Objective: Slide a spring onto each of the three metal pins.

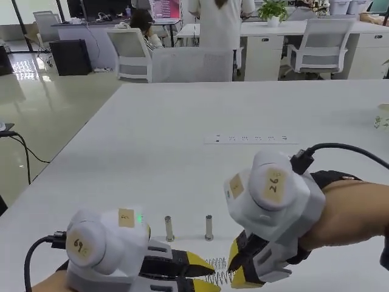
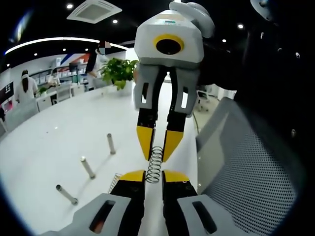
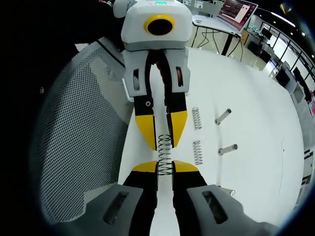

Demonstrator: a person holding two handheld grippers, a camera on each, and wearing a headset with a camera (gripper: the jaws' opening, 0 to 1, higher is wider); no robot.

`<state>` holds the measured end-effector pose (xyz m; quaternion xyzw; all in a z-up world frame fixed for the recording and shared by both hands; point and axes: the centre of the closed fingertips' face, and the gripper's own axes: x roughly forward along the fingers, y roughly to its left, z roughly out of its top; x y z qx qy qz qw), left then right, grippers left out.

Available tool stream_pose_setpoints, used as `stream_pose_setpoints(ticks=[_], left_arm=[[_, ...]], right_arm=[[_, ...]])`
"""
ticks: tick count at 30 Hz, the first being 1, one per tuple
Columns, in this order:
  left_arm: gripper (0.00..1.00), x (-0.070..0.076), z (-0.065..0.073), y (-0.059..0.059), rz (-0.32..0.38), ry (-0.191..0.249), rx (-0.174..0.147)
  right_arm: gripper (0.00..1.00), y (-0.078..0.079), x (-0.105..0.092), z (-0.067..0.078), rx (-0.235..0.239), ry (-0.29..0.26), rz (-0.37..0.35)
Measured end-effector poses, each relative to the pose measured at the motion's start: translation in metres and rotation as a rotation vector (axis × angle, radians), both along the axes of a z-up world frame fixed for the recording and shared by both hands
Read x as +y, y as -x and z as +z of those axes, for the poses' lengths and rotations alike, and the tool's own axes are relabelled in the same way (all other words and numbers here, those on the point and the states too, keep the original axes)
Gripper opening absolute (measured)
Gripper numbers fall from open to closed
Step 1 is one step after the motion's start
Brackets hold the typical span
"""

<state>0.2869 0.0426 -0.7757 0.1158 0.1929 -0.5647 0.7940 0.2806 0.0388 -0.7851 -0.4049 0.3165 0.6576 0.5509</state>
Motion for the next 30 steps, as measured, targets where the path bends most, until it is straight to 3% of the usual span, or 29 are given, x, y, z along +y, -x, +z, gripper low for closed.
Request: stream_pose_setpoints(ticks=[18, 30], left_arm=[[0.03, -0.001, -0.002, 0.002, -0.022, -0.039, -0.042], [0.03, -0.001, 0.001, 0.001, -0.016, -0.03, -0.045]], right_arm=[[0.07, 0.002, 0.0, 0.005, 0.002, 0.019, -0.019], [0.07, 0.003, 0.007, 0.024, -0.019, -0.012, -0.026]])
